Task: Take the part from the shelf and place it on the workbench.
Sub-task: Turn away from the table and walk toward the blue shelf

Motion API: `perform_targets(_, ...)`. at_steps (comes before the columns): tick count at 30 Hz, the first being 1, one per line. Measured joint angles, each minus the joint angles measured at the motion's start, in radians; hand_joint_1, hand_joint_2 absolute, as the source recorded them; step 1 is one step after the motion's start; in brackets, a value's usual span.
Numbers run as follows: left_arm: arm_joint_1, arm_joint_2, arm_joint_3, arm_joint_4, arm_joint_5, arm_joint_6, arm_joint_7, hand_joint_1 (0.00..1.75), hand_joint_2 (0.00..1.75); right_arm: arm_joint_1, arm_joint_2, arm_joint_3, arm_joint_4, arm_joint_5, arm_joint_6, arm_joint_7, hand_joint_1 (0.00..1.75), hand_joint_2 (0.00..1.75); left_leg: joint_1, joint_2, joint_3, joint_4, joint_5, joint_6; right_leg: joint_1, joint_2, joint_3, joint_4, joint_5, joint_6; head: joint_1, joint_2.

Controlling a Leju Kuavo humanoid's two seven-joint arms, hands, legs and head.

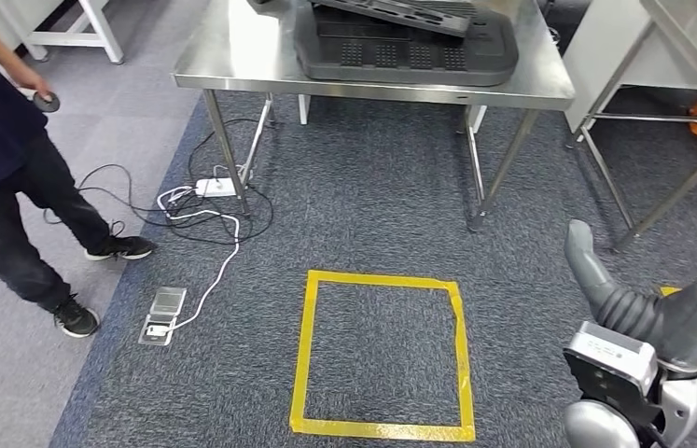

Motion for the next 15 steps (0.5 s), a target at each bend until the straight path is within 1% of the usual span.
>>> perform_targets(1, 0.001, 0.000, 0.000, 0.000, 0.000, 0.000, 0.000, 0.00, 0.00, 0.000, 0.000, 0.000, 0.000, 0.000, 0.000, 0.000, 0.00, 1.75, 0.000, -0.011, -0.003, 0.003, 0.001, -0.001, 0.000, 0.003, 0.014, -0.023, 0.023, -0.001, 0.003, 0.000)
perform_targets(2, 0.002, 0.000, 0.000, 0.000, 0.000, 0.000, 0.000, 0.00, 0.00, 0.000, 0.000, 0.000, 0.000, 0.000, 0.000, 0.000, 0.00, 1.75, 0.000, -0.022, -0.005, 0.007, 0.002, -0.002, -0.001, 0.011, 0.043, -0.078, 0.058, -0.003, 0.006, 0.000)
perform_targets(3, 0.002, -0.001, 0.000, 0.001, 0.000, 0.000, 0.000, 0.00, 0.00, 0.000, 0.000, 0.000, 0.000, 0.000, 0.000, 0.001, 0.00, 1.75, 0.001, -0.033, -0.008, 0.011, 0.002, -0.004, -0.002, 0.029, 0.076, -0.144, 0.089, -0.005, 0.011, 0.000)
perform_targets(4, 0.001, -0.001, 0.000, 0.001, 0.000, 0.000, 0.000, 0.00, 0.00, 0.000, 0.000, 0.000, 0.000, 0.000, 0.000, 0.001, 0.00, 1.75, 0.000, -0.044, -0.013, 0.018, 0.002, -0.008, -0.003, 0.049, 0.103, -0.205, 0.110, -0.007, 0.015, 0.000)
perform_targets(5, 0.000, -0.002, 0.000, 0.001, 0.000, 0.000, 0.000, 0.00, 0.00, 0.001, 0.000, 0.000, 0.000, 0.000, 0.000, 0.001, 0.00, 1.75, 0.000, -0.053, -0.019, 0.023, 0.003, -0.014, -0.003, 0.065, 0.118, -0.242, 0.119, -0.009, 0.018, 0.000)
perform_targets(6, 0.000, -0.002, 0.000, 0.001, 0.000, 0.000, 0.000, 0.00, 0.00, 0.001, 0.000, 0.000, 0.000, 0.000, 0.000, 0.002, 0.00, 1.75, 0.001, -0.062, -0.026, 0.027, 0.005, -0.021, -0.002, 0.073, 0.123, -0.258, 0.117, -0.011, 0.019, 0.000)
perform_targets(7, 0.001, -0.002, 0.000, 0.001, 0.000, -0.001, -0.001, 0.00, 0.00, 0.002, 0.000, 0.000, 0.000, 0.000, 0.000, 0.003, 0.00, 1.75, 0.001, -0.071, -0.032, 0.028, 0.008, -0.028, 0.001, 0.068, 0.123, -0.262, 0.117, -0.014, 0.018, 0.000)
perform_targets(8, 0.003, -0.002, 0.000, 0.001, 0.000, -0.001, -0.001, 0.00, 0.00, 0.002, 0.000, 0.000, 0.000, 0.002, 0.000, 0.006, 0.00, 1.75, 0.003, -0.079, -0.035, 0.027, 0.011, -0.035, 0.000, 0.058, 0.121, -0.264, 0.120, -0.019, 0.018, 0.000)
perform_targets(9, 0.006, -0.002, 0.000, 0.001, 0.000, -0.001, -0.002, 0.00, 0.00, 0.002, 0.000, 0.000, 0.000, 0.004, 0.000, 0.010, 0.00, 1.75, 0.003, -0.075, -0.039, 0.032, 0.008, -0.040, -0.002, 0.046, 0.122, -0.268, 0.124, -0.026, 0.017, 0.000)
perform_targets(10, 0.007, -0.002, 0.000, 0.001, 0.000, -0.001, -0.002, 0.00, 0.00, 0.002, 0.000, 0.000, 0.000, 0.006, 0.000, 0.016, 0.00, 1.75, 0.001, -0.061, -0.047, 0.051, -0.005, -0.045, -0.004, 0.034, 0.123, -0.273, 0.128, -0.032, 0.012, 0.000)
perform_targets(11, 0.007, -0.002, 0.000, 0.001, 0.000, -0.001, -0.002, 0.00, 0.00, 0.002, 0.000, 0.000, 0.000, 0.009, 0.000, 0.021, 0.00, 1.75, 0.001, -0.042, -0.063, 0.088, -0.030, -0.049, -0.007, 0.021, 0.123, -0.277, 0.131, -0.038, 0.006, 0.000)
perform_targets(12, 0.007, -0.002, 0.000, 0.001, -0.001, 0.000, -0.003, 0.00, 0.00, 0.002, 0.000, 0.000, 0.000, 0.012, 0.000, 0.024, 0.00, 1.75, 0.001, -0.020, -0.087, 0.144, -0.062, -0.053, -0.005, 0.007, 0.123, -0.278, 0.132, -0.040, -0.001, 0.000)
perform_targets(13, 0.006, -0.002, 0.000, 0.001, -0.001, 0.000, -0.003, 0.00, 0.00, 0.003, 0.000, 0.000, 0.000, 0.013, 0.000, 0.026, 0.00, 1.75, 0.003, -0.008, -0.115, 0.208, -0.093, -0.057, -0.004, -0.006, 0.123, -0.278, 0.132, -0.042, -0.007, 0.000)
perform_targets(14, 0.007, -0.002, 0.000, 0.001, -0.001, 0.000, -0.003, 0.00, 0.00, 0.004, 0.000, 0.000, 0.000, 0.014, 0.000, 0.028, 0.00, 1.75, 0.006, -0.002, -0.136, 0.261, -0.114, -0.060, -0.003, -0.020, 0.123, -0.277, 0.132, -0.043, -0.010, 0.000)
perform_targets(15, 0.008, -0.002, 0.000, 0.001, -0.001, 0.000, -0.003, 0.00, 0.00, 0.005, 0.000, 0.000, 0.000, 0.015, 0.000, 0.030, 0.00, 1.75, 0.008, 0.002, -0.145, 0.286, -0.119, -0.062, -0.002, -0.032, 0.122, -0.277, 0.131, -0.043, -0.012, 0.000)
